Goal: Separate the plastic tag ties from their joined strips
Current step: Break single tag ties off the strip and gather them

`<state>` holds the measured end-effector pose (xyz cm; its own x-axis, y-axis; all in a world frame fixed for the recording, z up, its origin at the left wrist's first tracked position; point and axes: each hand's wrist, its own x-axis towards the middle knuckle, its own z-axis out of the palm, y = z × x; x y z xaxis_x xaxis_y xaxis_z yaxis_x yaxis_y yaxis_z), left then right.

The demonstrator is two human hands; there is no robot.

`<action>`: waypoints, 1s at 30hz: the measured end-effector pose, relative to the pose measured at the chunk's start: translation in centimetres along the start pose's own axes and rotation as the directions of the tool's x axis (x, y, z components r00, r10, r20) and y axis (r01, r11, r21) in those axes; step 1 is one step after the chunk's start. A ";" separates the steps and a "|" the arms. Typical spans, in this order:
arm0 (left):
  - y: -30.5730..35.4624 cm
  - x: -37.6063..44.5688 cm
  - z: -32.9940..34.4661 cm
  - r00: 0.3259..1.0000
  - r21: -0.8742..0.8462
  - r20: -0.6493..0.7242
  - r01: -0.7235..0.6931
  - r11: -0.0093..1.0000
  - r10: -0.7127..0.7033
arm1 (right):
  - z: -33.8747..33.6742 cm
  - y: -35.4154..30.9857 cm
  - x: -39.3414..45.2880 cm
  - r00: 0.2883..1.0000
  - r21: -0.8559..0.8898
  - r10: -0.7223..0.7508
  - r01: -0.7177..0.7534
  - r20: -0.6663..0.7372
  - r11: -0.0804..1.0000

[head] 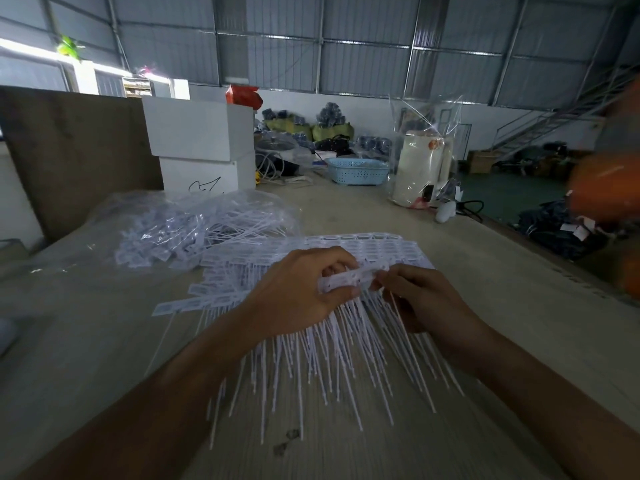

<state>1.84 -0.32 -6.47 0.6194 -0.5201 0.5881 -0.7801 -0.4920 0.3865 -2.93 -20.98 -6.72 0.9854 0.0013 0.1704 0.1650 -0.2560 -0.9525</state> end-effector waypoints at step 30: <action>2.8 0.2 0.3 0.985 0.398 -0.090 -0.100 0.912 0.147 | -1.0 -0.3 -0.1 0.859 -0.469 -0.508 0.474 0.061 0.745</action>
<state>-0.17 -1.98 -5.46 0.4877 -0.5219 0.6998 -0.7379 -0.6748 0.0110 -3.17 -21.85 -6.17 0.7656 0.1899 0.6146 0.5697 -0.6438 -0.5108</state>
